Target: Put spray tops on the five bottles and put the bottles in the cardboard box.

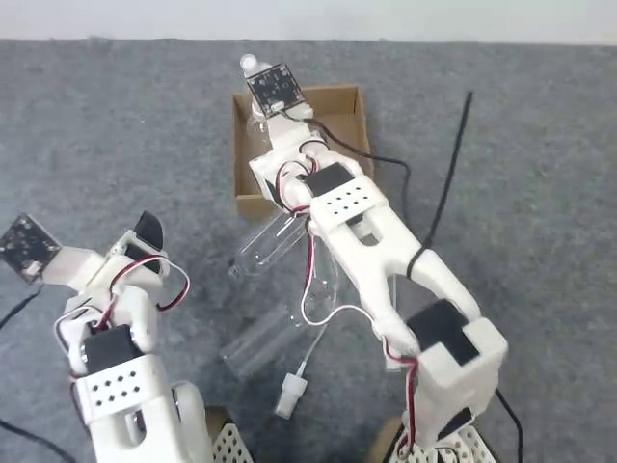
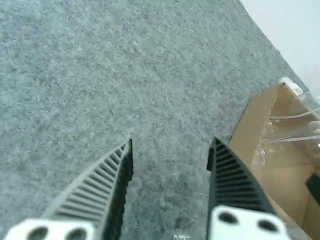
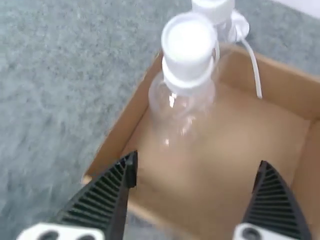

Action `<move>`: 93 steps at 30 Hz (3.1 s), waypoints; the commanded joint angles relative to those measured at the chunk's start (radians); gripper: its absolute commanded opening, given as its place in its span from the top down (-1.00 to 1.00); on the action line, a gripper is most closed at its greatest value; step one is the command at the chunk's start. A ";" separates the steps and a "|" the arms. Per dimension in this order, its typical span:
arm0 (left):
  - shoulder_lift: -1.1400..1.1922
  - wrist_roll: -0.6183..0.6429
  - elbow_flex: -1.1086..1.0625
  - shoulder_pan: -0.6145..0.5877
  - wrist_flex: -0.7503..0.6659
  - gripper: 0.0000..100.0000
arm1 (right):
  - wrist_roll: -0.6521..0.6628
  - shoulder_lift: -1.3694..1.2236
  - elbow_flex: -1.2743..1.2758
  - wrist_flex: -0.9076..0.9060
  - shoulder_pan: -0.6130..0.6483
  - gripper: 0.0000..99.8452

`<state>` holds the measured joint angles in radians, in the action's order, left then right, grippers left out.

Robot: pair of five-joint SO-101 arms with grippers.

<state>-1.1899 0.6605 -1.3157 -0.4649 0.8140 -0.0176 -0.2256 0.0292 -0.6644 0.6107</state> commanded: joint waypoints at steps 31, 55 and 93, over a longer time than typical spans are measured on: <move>-0.015 0.011 0.010 0.002 -0.080 0.54 | -0.008 0.561 -0.060 -0.898 0.010 0.41; -0.014 0.009 0.010 0.002 -0.080 0.54 | -0.006 1.152 0.304 -1.106 0.010 0.41; -0.014 0.008 -0.051 0.068 -0.173 0.54 | 0.038 1.684 0.829 -0.745 -0.303 0.41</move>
<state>-1.1899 0.6636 -1.3709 -0.4005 0.6743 -0.0054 1.4638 0.8193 -1.4791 0.3514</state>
